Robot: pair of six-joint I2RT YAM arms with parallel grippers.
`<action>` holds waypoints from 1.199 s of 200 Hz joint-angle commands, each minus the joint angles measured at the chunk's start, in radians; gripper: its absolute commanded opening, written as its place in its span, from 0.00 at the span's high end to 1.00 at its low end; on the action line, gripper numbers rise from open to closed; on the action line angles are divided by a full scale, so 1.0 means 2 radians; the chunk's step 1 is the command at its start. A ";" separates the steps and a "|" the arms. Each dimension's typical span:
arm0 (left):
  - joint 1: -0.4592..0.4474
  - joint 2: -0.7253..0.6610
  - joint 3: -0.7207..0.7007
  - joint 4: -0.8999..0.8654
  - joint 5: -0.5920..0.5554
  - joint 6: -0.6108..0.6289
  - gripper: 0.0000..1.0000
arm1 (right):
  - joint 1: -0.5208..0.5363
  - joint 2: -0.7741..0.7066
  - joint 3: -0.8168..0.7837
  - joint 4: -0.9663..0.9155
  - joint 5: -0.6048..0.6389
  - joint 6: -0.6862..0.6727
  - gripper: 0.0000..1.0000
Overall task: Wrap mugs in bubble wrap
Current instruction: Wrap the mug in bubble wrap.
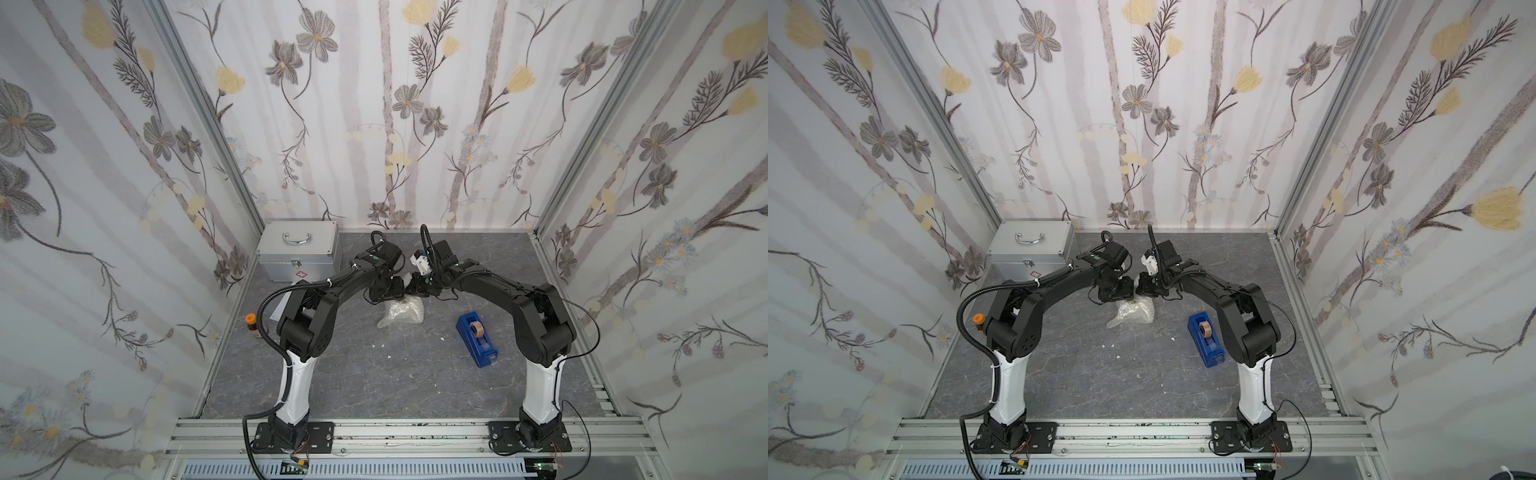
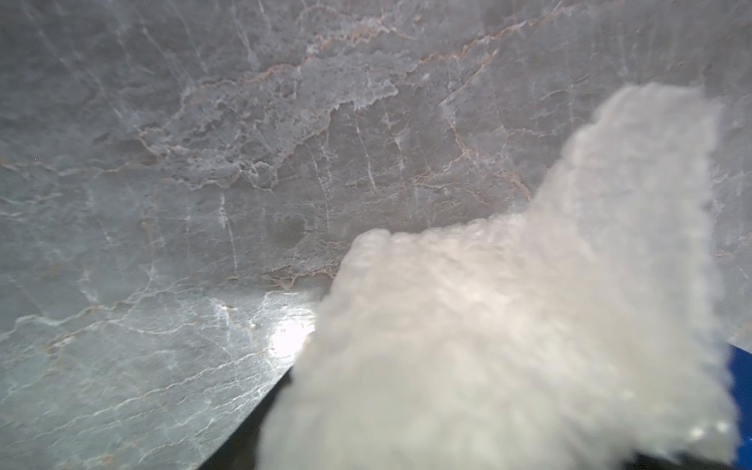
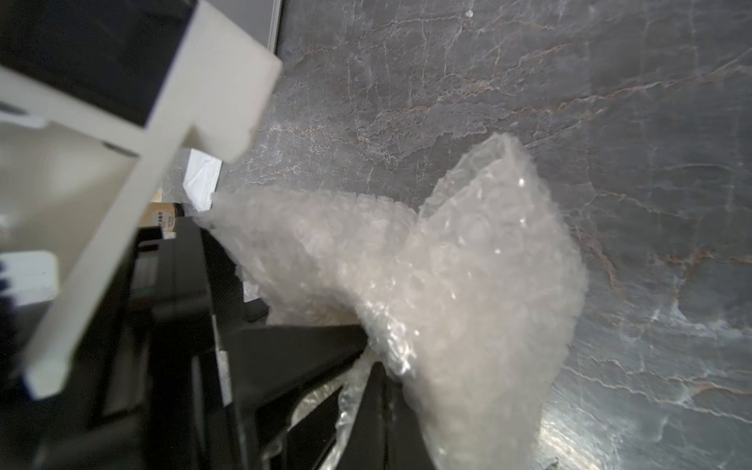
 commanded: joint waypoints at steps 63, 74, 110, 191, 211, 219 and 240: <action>0.020 -0.044 -0.065 0.113 0.087 -0.050 0.30 | 0.030 0.043 0.018 -0.065 0.093 -0.021 1.00; 0.025 -0.044 -0.077 0.134 0.106 -0.063 0.28 | 0.034 0.047 0.024 -0.062 0.085 -0.021 1.00; 0.025 -0.006 -0.052 0.109 0.095 -0.057 0.26 | 0.040 0.051 0.030 -0.036 0.043 -0.012 1.00; 0.007 0.026 -0.008 0.008 0.005 -0.015 0.29 | 0.034 -0.018 0.020 0.012 0.019 0.022 0.90; 0.007 0.025 -0.003 0.004 0.004 -0.014 0.29 | 0.027 -0.042 0.006 0.017 0.025 0.027 0.82; 0.007 0.026 -0.001 0.004 0.004 -0.014 0.29 | 0.024 -0.051 0.000 0.018 0.028 0.028 0.81; 0.006 0.026 0.003 0.003 0.005 -0.013 0.30 | 0.015 -0.070 -0.020 0.013 0.044 0.030 0.80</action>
